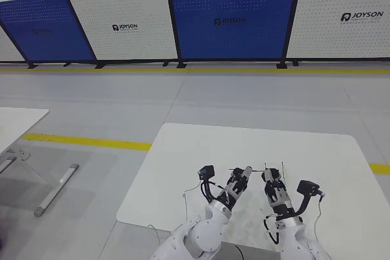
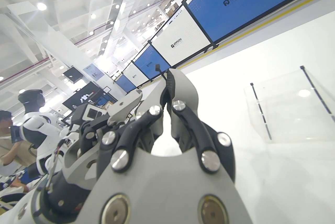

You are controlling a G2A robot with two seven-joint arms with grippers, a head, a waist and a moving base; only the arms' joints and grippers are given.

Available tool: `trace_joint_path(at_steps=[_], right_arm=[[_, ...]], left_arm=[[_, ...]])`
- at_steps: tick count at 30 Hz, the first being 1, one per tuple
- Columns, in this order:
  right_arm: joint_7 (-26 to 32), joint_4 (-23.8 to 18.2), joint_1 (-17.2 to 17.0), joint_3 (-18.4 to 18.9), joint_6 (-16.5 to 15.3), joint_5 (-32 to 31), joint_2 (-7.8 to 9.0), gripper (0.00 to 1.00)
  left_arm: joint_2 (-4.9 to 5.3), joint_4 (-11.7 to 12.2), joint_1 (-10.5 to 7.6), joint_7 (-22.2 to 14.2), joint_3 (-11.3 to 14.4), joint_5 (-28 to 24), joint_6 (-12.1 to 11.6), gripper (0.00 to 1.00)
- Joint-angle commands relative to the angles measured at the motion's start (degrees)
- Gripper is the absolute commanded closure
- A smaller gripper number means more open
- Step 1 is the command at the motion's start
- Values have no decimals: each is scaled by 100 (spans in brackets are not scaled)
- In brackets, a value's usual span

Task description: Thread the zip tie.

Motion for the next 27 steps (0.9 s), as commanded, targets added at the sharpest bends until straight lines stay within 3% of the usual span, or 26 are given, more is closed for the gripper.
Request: trace_joint_path(at_steps=[1, 5, 9, 19, 20, 21, 22, 23, 25, 27], right_arm=[[-2, 9, 5, -5, 4, -5, 0, 100], [-7, 31, 18, -24, 4, -36, -1, 100], [-4, 44, 25, -31, -6, -58, 1, 100], [12, 78, 72, -49, -2, -22, -2, 100], [15, 79, 76, -50, -1, -7, -3, 95], [15, 78, 77, -50, 2, 0, -3, 76], [15, 79, 76, -50, 8, 7, -4, 36], [16, 77, 77, -51, 14, 9, -4, 17], [14, 72, 78, -53, 20, 10, -4, 0], [-1, 63, 73, -51, 6, 17, -4, 0]], left_arm=[[3, -10, 3, -14, -9, 3, 10, 71], [6, -21, -5, -38, -36, -24, 20, 80], [5, -13, -24, -57, -45, -45, 34, 100], [5, 6, -50, -106, -56, -80, 55, 100], [2, -5, -43, -94, -62, -132, 39, 100], [-1, -11, -38, -82, -66, -176, 28, 100], [-5, -18, -31, -68, -71, -249, 22, 100], [-11, -22, -30, -44, -80, -317, 28, 100], [-22, -13, -36, 24, -79, -395, 29, 100], [-36, -8, -39, 67, -75, -518, 26, 100]])
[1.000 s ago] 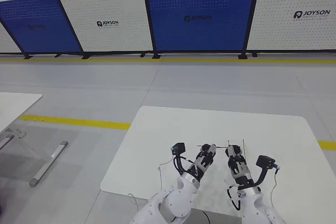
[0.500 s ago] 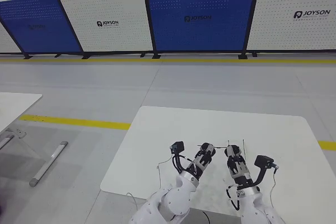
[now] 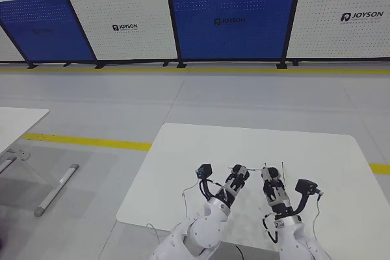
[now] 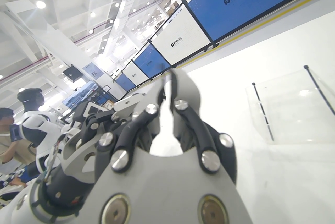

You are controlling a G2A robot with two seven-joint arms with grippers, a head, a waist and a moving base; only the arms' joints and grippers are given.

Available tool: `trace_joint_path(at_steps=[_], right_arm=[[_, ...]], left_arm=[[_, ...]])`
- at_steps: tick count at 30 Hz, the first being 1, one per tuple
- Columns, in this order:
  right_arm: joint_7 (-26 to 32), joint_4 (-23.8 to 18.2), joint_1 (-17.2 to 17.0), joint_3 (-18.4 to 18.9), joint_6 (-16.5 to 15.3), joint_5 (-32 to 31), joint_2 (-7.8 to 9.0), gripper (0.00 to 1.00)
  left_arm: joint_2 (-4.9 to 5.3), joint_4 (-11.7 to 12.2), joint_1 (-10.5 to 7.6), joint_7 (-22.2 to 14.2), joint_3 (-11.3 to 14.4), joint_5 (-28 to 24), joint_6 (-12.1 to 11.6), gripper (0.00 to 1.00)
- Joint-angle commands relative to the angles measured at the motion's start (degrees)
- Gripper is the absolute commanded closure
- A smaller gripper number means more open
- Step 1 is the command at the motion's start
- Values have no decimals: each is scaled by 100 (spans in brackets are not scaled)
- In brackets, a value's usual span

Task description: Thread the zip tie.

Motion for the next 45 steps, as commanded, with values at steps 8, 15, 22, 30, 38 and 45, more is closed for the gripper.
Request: trace_joint_path(at_steps=[8, 15, 22, 30, 38, 45], right_arm=[[-126, -22, -84, 93, 35, 4, 12, 0], [-262, -9, -99, 240, 223, 87, 14, 0], [-244, 0, -52, 277, 302, -37, 20, 0], [208, 285, 159, 466, 230, -1150, 121, 0], [62, 351, 211, 463, 354, -1701, 142, 0], [842, 406, 306, 426, 147, -1894, 184, 0]], left_arm=[[-75, -119, 17, 168, -51, -931, -64, 100], [-81, -270, 80, 62, -141, -1375, -84, 100], [-88, -296, 89, 95, -171, -1519, -119, 100], [-105, -425, 146, -281, -297, -2496, -251, 100], [-98, -444, 143, -369, -331, -2571, -227, 100], [-105, -348, 92, -97, -269, -2206, -390, 100]])
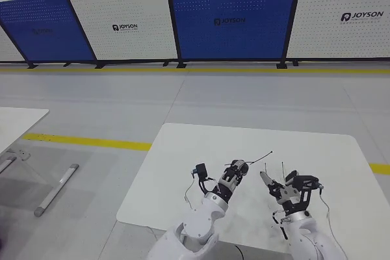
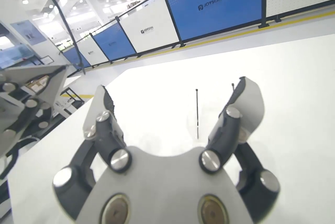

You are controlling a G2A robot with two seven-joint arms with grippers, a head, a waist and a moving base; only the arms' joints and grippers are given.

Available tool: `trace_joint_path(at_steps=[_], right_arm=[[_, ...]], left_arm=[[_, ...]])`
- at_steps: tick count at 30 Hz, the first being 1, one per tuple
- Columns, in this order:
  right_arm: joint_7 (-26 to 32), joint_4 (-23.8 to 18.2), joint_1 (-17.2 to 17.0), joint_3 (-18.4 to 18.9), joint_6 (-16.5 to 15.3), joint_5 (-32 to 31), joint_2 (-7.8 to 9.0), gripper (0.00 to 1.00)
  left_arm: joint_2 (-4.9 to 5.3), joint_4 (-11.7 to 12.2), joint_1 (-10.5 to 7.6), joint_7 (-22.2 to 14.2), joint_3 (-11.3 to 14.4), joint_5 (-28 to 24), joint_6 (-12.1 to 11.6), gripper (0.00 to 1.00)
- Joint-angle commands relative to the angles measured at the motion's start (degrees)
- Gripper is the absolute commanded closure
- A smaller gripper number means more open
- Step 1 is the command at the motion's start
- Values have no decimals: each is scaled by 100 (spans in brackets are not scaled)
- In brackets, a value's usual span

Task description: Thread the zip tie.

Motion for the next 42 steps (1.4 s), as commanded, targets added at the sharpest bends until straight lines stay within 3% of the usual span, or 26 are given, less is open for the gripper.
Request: trace_joint_path(at_steps=[1, 10, 16, 20, 37, 39, 40, 42], right_arm=[[354, -22, 33, -1, -38, -130, 20, 0], [423, -92, 37, 9, 20, -123, 24, 0], [960, -306, 10, 152, -612, 931, 49, 0], [876, -487, -35, 237, -388, 844, 64, 0], [1096, -420, 68, 42, -283, 934, 57, 0], [1090, -397, 93, 26, -263, 956, 57, 8], [1097, -389, 102, 20, -257, 968, 57, 18], [1115, -378, 121, 9, -249, 978, 60, 15]], left_arm=[[-4, 9, 0, 50, 38, 79, -31, 100], [-2, 16, -10, 85, 48, 170, -15, 100], [23, 42, 7, -16, 110, 563, -105, 100], [33, 12, 53, -5, 135, 702, -164, 100], [28, 26, 30, 46, 187, 804, -166, 100], [28, 24, 31, 56, 191, 813, -173, 100], [27, 24, 34, 70, 191, 811, -181, 100], [25, 39, 37, 91, 197, 803, -197, 100]])
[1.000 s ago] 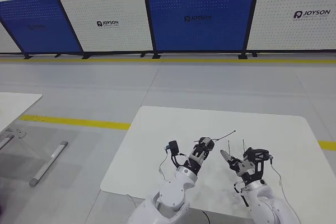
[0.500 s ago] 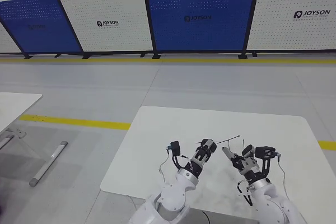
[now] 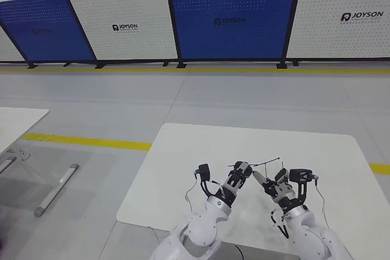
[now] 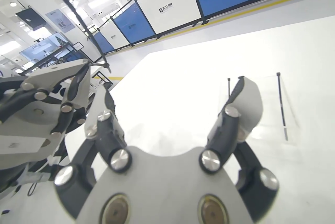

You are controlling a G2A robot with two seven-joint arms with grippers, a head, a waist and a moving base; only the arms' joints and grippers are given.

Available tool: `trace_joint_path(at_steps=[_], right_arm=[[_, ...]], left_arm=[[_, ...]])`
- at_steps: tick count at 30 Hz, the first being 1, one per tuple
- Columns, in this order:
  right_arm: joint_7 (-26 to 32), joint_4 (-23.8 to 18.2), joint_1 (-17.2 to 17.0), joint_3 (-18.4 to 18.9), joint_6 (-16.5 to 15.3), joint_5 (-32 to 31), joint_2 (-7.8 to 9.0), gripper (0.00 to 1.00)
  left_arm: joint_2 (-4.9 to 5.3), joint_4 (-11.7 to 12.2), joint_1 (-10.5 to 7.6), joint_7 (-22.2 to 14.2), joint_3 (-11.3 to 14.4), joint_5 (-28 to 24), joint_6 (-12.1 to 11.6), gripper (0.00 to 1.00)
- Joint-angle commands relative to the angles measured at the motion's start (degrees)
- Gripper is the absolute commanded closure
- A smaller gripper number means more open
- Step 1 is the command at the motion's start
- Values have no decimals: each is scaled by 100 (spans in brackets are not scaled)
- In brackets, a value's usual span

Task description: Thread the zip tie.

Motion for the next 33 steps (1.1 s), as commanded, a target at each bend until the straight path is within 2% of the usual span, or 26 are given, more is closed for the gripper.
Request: trace_joint_path(at_steps=[1, 3, 5, 9, 10, 11, 14, 15, 22, 33], right_arm=[[21, 5, 12, -15, 0, 10, 2, 15], [29, 1, 17, -38, 4, 12, 4, 13], [30, -1, 19, -57, 3, 6, 6, 24], [28, -14, 16, -92, -14, 2, 12, 29], [25, -16, 16, -96, -11, 1, 13, 42], [22, -17, 18, -99, -11, 0, 15, 50], [15, -10, 27, -114, -14, 0, 19, 48], [13, -6, 30, -121, -12, -2, 20, 51], [30, 1, 44, -203, -69, -62, 30, 56], [62, -12, 61, -245, -110, -30, 50, 60]], left_arm=[[-2, 24, 1, 13, 8, -4, -13, 100], [-5, 51, -3, 25, 29, 8, -20, 100], [-9, 73, -12, 32, 49, 19, -22, 100], [-15, 125, -34, 55, 83, 60, -26, 100], [-16, 135, -37, 60, 89, 71, -27, 100], [-17, 143, -38, 64, 96, 82, -29, 100], [-18, 156, -39, 76, 107, 105, -33, 100], [-18, 157, -38, 78, 108, 108, -35, 100], [-19, 211, -45, 98, 129, 189, -34, 100], [-27, 261, -82, 122, 152, 240, -29, 100]])
